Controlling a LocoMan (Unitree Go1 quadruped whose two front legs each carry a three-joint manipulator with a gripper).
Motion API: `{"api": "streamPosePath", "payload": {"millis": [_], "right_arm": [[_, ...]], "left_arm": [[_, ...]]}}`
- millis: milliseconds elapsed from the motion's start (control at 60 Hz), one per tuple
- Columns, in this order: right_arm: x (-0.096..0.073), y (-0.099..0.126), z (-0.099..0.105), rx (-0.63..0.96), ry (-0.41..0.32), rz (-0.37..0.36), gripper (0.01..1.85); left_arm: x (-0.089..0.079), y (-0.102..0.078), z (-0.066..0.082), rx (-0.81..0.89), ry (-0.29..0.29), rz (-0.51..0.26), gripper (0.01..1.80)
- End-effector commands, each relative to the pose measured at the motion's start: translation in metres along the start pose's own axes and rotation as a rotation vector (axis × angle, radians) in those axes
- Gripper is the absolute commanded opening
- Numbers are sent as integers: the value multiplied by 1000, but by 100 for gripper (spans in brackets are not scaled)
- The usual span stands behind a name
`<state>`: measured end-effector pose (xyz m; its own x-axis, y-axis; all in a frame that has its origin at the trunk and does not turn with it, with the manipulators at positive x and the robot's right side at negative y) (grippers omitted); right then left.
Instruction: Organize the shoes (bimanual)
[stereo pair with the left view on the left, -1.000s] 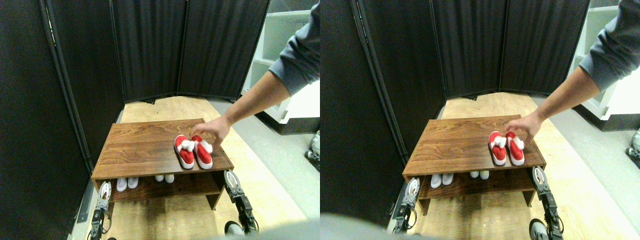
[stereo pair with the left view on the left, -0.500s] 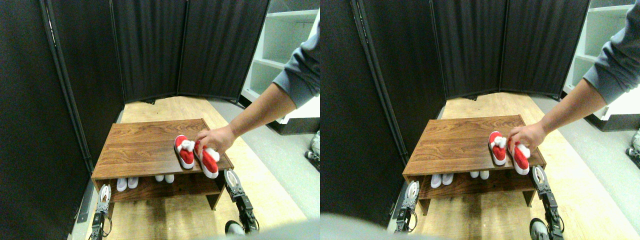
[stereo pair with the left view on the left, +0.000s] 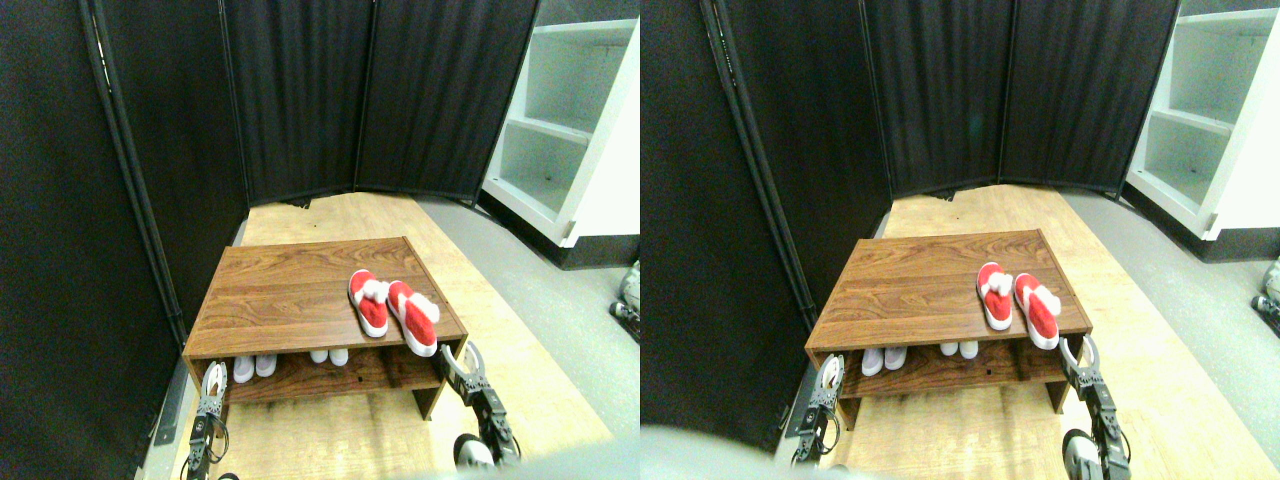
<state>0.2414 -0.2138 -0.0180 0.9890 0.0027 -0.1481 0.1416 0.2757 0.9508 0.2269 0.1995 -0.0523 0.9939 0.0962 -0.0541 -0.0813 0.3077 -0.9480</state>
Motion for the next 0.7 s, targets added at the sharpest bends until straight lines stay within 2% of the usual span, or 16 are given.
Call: {"api": "streamPosePath", "payload": {"millis": [17,100,183,267,400,583,700], "right_arm": [[6,12,2,65,30,61,166],[15,5,-1,124,40,38,162],[28,-5,-4,145,87,18,180],[37,-12,-8,146,102,0,180],[50,-21,-12,149,105,-32,180],[69,-32,-20,154,142,-49,164],[78,-37,-25,143,139,-64,163]], "left_arm": [[5,-9,-1,7,3,-46,1],[6,-9,-2,3,0,-47,1],[7,-9,-2,5,2,-44,1],[7,-10,-3,10,-18,-39,1],[7,-9,-2,26,-16,-49,1],[4,-10,-1,32,-26,-44,1],[3,-10,-1,26,-44,-44,1]]}}
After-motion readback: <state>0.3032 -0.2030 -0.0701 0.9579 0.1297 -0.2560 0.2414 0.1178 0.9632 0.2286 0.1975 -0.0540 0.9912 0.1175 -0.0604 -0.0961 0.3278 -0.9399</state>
